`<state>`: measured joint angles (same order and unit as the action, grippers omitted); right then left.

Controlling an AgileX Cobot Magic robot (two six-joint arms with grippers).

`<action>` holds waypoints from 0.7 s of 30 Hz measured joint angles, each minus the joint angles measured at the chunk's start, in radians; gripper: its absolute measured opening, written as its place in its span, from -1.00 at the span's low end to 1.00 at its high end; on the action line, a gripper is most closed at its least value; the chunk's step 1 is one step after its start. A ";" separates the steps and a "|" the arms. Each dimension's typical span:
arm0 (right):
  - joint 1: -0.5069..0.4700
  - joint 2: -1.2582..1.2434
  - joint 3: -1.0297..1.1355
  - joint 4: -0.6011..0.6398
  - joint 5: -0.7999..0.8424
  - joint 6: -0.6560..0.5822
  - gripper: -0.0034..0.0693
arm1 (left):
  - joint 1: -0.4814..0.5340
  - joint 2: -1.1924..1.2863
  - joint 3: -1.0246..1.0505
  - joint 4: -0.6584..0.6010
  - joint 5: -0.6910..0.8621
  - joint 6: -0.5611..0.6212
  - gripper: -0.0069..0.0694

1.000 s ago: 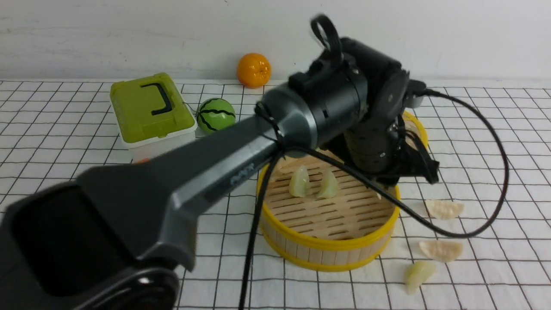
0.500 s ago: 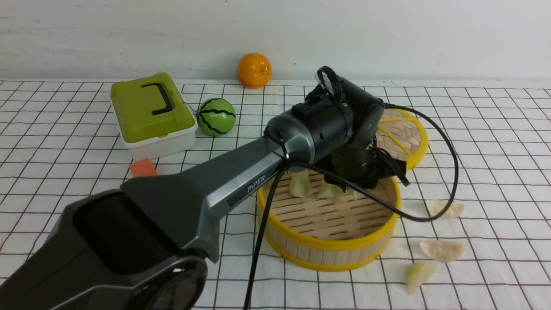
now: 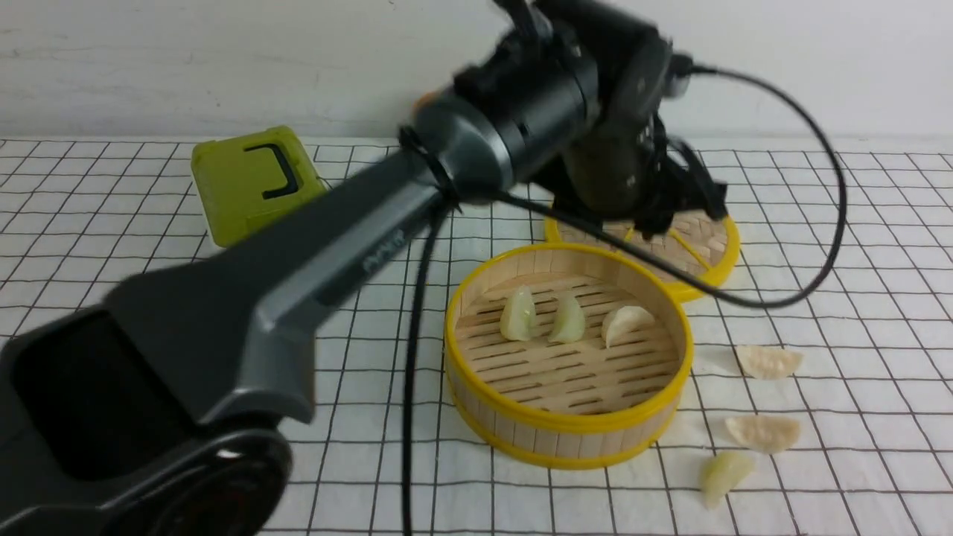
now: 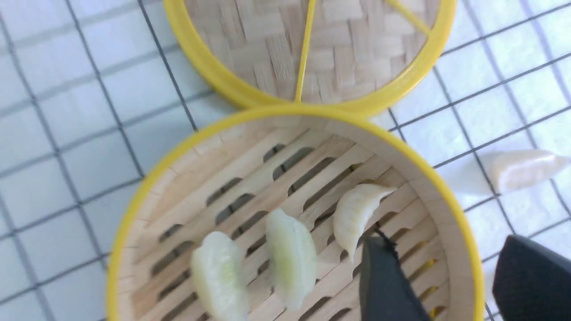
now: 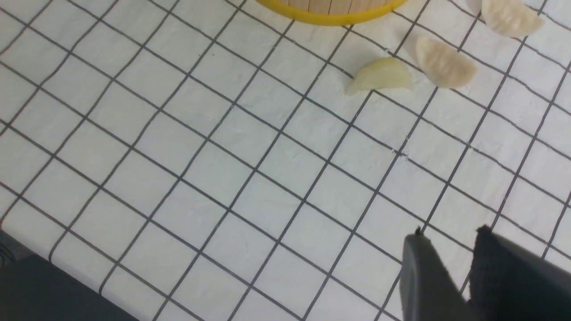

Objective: Put the dumplings into the steamer on the table with the white tablecloth.
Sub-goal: 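Reach for and grasp a dumpling lying on the table beside the steamer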

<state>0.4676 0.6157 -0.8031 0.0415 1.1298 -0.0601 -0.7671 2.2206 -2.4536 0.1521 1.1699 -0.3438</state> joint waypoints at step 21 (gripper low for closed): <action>0.000 0.371 -0.232 0.142 0.029 -0.157 -0.97 | 0.000 -0.807 0.740 0.006 0.070 0.130 -0.81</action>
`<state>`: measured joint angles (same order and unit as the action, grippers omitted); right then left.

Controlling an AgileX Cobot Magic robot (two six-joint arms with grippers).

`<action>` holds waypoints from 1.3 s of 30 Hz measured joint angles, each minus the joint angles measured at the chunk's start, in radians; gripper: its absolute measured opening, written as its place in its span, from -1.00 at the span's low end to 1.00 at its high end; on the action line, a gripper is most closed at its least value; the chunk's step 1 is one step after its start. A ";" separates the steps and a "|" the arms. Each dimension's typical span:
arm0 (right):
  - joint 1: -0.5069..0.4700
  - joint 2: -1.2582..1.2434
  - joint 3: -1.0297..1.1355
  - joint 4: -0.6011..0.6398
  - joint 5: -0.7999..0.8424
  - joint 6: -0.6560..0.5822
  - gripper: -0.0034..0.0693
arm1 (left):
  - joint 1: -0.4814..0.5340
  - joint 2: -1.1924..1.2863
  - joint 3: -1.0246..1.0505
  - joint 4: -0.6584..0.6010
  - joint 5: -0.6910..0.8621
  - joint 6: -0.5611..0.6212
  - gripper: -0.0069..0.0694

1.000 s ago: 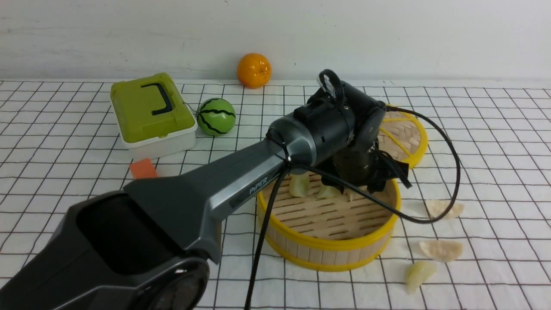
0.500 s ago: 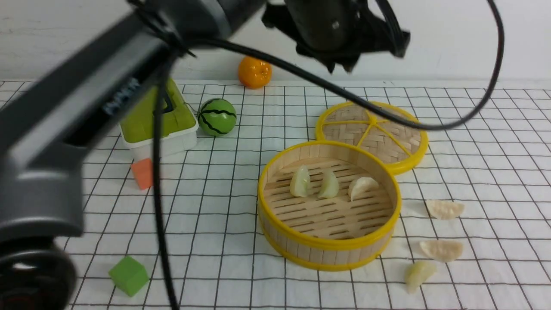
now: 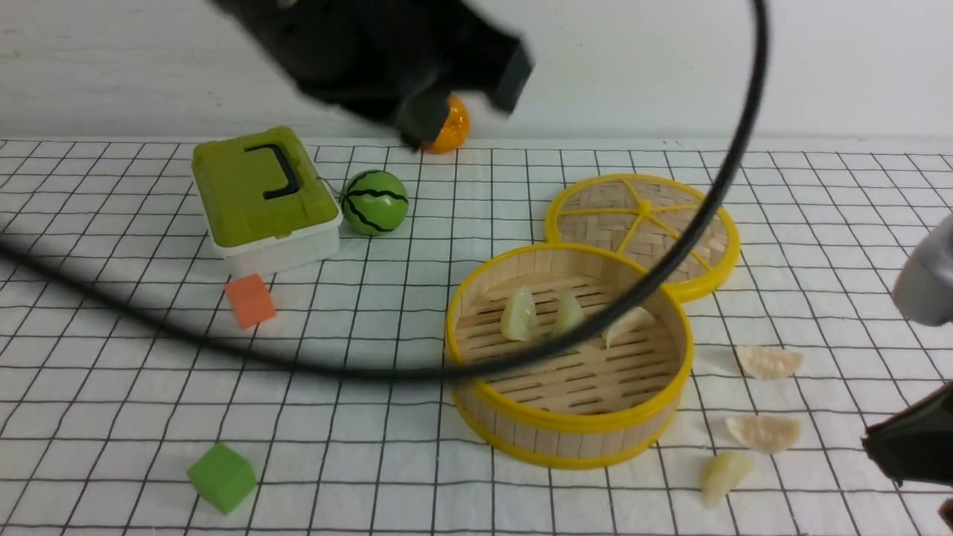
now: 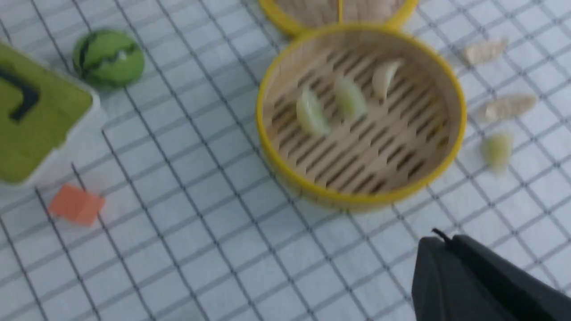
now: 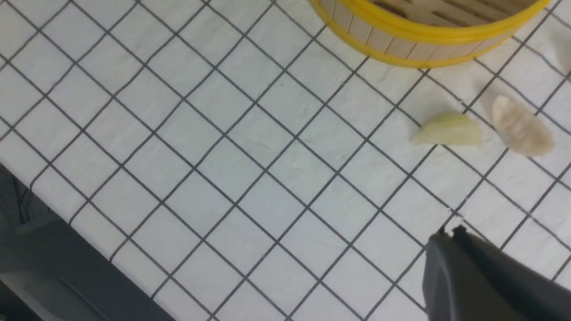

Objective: Put the dumplings into the steamer on the table with the white tablecloth.
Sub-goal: 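Reach for and grasp a dumpling lying on the table beside the steamer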

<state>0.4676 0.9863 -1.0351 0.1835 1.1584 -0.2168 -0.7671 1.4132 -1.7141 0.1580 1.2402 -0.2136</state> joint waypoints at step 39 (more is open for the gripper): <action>-0.136 0.716 0.117 -0.030 -0.599 0.507 0.41 | 0.000 -0.793 0.934 0.006 -0.190 -0.330 -0.77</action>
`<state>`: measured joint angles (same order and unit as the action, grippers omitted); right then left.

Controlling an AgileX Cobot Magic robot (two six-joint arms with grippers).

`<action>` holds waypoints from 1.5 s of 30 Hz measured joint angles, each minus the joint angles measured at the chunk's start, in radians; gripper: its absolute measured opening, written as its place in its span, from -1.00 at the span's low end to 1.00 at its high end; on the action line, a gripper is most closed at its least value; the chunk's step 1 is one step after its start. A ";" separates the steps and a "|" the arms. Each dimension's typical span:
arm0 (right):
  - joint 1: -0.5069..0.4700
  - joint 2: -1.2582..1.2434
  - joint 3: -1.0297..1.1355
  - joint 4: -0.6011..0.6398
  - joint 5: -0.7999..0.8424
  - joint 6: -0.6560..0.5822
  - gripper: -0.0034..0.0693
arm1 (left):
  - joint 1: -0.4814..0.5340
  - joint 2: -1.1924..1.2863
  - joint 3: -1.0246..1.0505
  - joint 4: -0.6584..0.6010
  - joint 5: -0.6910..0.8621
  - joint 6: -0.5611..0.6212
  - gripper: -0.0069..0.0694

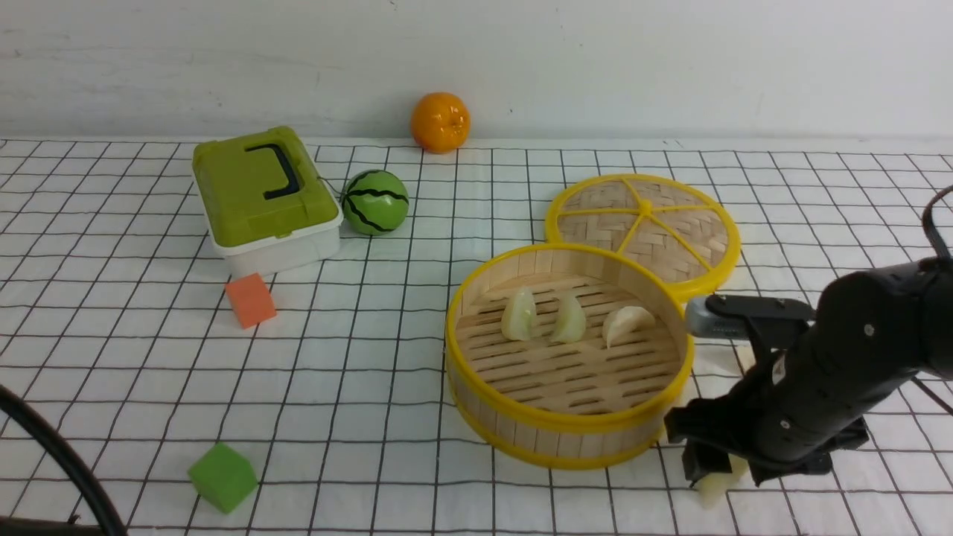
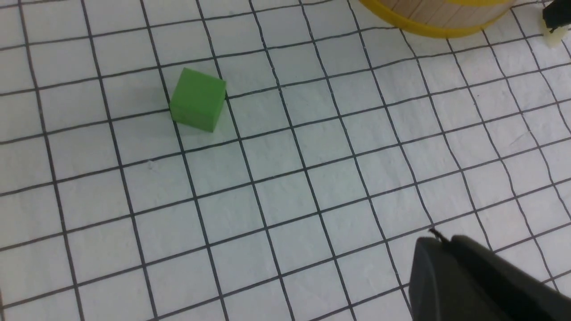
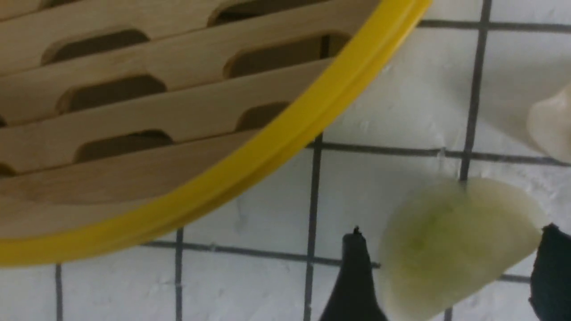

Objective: Put the dumplings into the steamer on the table with the white tablecloth.
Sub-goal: 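Reach for and grasp a dumpling lying on the table beside the steamer, then place the dumpling in the bamboo steamer basket with the right gripper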

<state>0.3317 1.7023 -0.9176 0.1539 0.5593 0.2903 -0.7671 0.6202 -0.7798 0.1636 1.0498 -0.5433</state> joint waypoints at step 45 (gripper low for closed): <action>0.207 0.292 -0.575 0.109 0.191 -0.186 -0.32 | 0.000 0.000 0.000 0.045 0.074 0.000 -0.69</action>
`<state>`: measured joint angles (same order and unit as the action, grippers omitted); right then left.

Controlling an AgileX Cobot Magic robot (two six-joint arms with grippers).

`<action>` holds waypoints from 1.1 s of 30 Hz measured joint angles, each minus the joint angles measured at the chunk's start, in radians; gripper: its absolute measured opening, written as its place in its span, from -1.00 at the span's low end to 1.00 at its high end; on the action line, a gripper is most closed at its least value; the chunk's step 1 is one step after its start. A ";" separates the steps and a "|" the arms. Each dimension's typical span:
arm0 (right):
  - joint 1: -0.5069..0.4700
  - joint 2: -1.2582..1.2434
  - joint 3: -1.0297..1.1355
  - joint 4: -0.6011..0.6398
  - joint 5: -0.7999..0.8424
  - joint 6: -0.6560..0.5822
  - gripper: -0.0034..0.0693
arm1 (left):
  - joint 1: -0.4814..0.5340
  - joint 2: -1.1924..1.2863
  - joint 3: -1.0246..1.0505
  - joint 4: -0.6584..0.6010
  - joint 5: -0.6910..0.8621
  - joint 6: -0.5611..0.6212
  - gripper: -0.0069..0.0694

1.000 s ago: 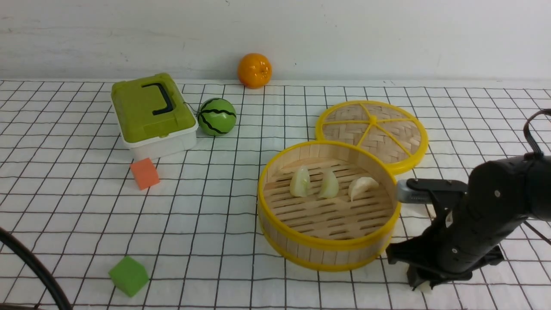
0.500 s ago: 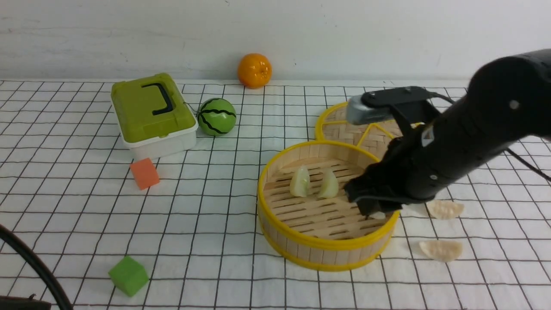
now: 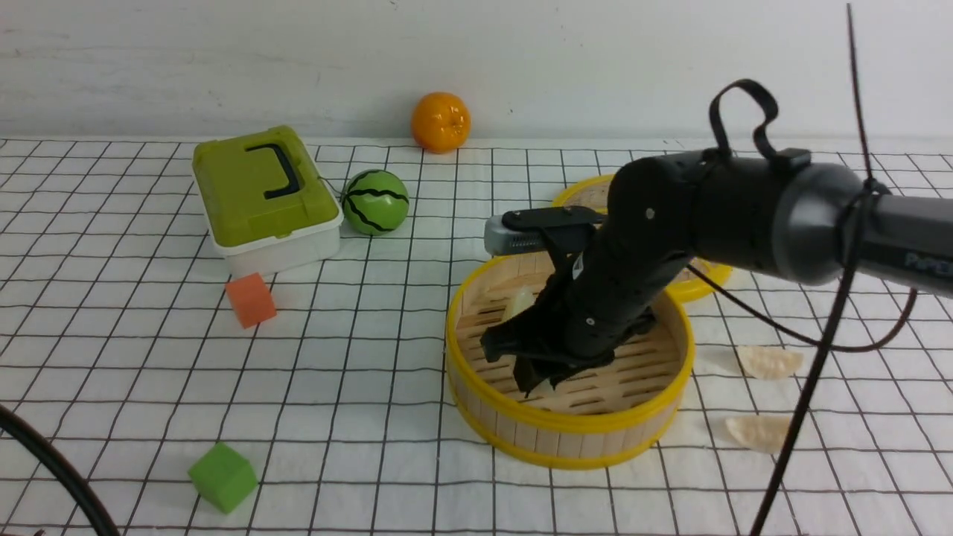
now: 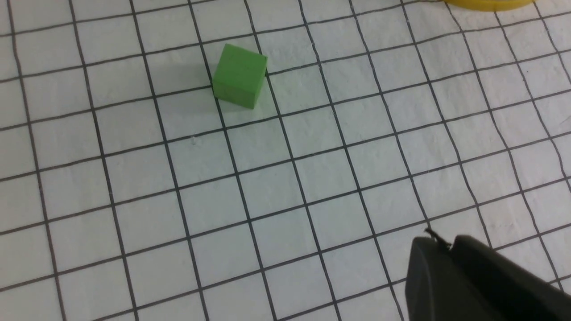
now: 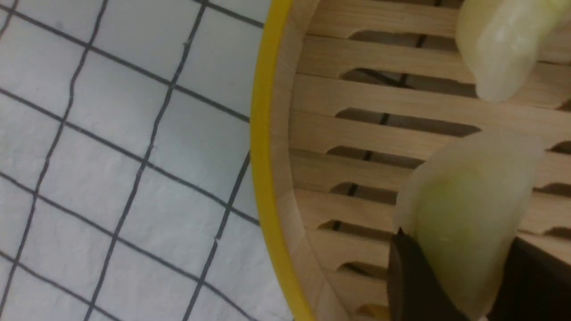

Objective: Put the dumplings into the steamer on the table with the white tablecloth.
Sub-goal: 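Place the dumpling in the bamboo steamer basket with the right gripper, then reach for and grasp a dumpling lying on the table beside the steamer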

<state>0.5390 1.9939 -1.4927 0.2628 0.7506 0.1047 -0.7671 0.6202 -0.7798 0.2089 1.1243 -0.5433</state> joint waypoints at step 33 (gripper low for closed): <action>-0.297 -0.367 0.355 -0.202 0.199 -0.184 0.20 | 0.000 0.000 0.000 0.011 -0.021 0.003 -0.63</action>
<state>0.2417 1.6271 -1.1376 0.0608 0.9492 -0.0794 -0.7671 0.6202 -0.7795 0.2195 1.1032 -0.5402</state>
